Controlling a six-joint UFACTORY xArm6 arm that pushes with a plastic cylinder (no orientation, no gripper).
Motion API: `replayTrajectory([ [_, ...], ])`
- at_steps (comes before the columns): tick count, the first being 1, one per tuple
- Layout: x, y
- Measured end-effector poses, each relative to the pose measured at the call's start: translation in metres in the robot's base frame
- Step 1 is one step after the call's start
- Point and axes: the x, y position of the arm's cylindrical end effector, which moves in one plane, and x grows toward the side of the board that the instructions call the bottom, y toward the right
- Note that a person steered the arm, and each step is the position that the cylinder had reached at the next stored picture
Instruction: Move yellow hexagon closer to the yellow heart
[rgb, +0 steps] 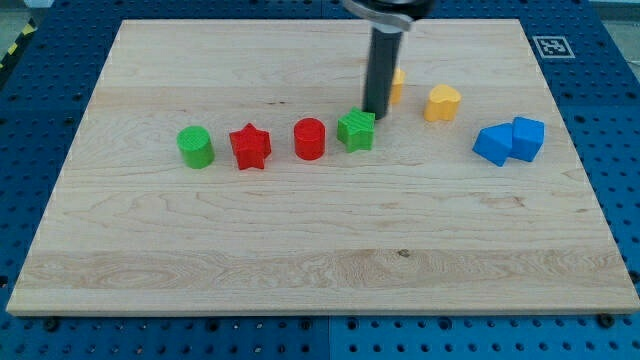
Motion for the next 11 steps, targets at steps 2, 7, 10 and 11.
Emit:
replayTrajectory([
  [2,-0.043,-0.043],
  [7,-0.039,0.025],
  [10,-0.036,0.050],
  [11,-0.036,0.050],
])
